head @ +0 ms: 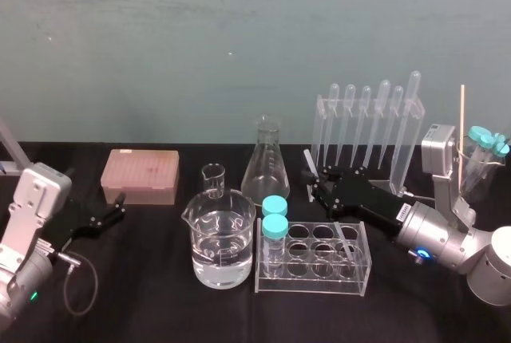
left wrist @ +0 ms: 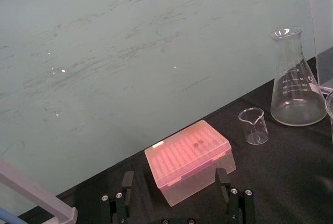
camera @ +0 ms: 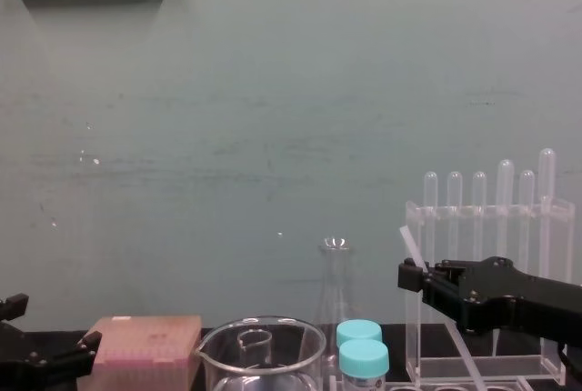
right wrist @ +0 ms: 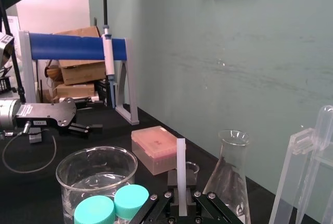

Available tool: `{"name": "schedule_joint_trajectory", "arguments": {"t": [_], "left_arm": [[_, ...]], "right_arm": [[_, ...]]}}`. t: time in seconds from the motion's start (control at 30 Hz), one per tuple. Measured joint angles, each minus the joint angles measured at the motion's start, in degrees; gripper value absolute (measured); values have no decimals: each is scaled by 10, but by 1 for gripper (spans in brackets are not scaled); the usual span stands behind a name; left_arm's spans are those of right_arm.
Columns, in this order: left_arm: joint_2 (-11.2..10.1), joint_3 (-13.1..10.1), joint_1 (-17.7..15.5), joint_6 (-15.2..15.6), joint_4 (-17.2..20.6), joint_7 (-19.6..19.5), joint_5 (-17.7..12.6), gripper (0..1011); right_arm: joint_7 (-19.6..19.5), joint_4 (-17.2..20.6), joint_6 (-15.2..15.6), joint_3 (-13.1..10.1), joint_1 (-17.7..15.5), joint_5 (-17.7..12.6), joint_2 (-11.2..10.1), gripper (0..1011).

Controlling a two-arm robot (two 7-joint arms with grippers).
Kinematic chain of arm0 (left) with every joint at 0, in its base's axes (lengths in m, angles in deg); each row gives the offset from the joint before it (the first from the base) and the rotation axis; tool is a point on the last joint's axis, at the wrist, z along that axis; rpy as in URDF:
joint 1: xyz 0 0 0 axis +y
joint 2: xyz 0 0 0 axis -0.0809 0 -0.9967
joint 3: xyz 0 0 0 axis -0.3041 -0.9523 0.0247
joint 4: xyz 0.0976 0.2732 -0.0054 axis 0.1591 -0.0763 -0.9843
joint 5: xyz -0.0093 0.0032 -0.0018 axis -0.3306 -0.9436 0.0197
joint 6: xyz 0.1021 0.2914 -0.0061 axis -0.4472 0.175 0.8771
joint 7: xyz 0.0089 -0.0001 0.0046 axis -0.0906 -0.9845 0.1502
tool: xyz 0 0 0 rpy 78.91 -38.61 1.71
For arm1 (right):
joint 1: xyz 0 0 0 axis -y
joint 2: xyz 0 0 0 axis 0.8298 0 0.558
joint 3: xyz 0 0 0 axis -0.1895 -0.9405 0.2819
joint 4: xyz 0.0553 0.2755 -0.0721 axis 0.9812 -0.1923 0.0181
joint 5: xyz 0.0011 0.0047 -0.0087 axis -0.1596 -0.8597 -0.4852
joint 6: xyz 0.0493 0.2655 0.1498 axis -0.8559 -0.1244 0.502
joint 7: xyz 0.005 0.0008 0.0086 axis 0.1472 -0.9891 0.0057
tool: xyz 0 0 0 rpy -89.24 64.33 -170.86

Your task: Pick up the stirring rod with one hand, then place it down.

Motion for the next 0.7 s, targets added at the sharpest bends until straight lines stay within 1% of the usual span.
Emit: {"name": "schedule_joint_trajectory", "arguments": {"t": [0.1, 0.7], "left_arm": [[0, 0, 0, 0, 0, 0, 0, 1000], [0, 0, 0, 0, 0, 0, 0, 1000]], "right_arm": [[-1, -1, 5, 2, 2, 2, 0, 70], [-2, -1, 3, 1, 1, 1, 0, 70]]}}
